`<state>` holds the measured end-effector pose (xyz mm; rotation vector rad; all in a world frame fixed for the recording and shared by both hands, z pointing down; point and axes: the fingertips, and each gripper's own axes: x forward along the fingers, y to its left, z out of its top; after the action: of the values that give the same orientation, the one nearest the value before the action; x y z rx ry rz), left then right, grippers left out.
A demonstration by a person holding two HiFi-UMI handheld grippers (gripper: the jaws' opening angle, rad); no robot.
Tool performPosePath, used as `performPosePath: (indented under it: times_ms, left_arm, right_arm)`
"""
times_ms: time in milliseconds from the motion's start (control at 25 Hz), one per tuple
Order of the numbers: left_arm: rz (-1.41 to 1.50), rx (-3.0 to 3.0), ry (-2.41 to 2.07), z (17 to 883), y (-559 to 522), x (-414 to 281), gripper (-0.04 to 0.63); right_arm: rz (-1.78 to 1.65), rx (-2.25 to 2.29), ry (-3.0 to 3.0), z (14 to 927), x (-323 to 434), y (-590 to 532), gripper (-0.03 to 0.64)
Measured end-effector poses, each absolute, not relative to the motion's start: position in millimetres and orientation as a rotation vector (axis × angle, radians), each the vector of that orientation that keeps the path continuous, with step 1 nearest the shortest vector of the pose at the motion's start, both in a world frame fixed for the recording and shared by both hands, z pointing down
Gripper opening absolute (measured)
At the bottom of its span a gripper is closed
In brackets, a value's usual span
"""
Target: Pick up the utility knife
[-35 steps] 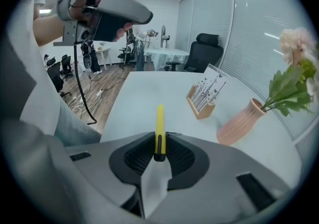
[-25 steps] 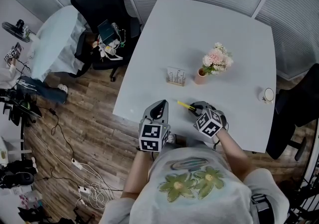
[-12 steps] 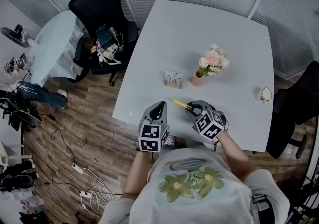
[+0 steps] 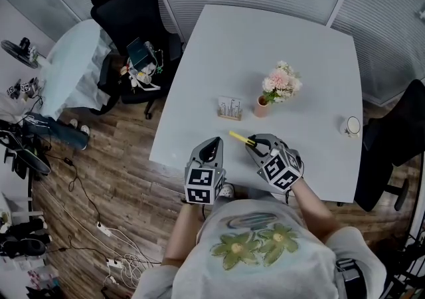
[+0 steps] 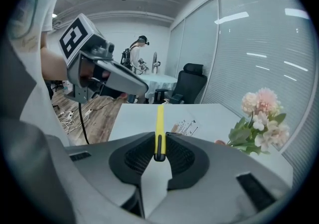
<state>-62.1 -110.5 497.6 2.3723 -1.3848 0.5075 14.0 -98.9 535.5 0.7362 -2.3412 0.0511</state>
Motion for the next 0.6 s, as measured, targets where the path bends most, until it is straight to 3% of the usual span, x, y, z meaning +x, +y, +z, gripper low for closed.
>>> performPosePath:
  times_ms: [600]
  left_arm:
    - [0.484,2.398,-1.381,489,-103,-50,0.003]
  right_arm:
    - [-0.005,0.927,-2.434,487,20,-100,0.071]
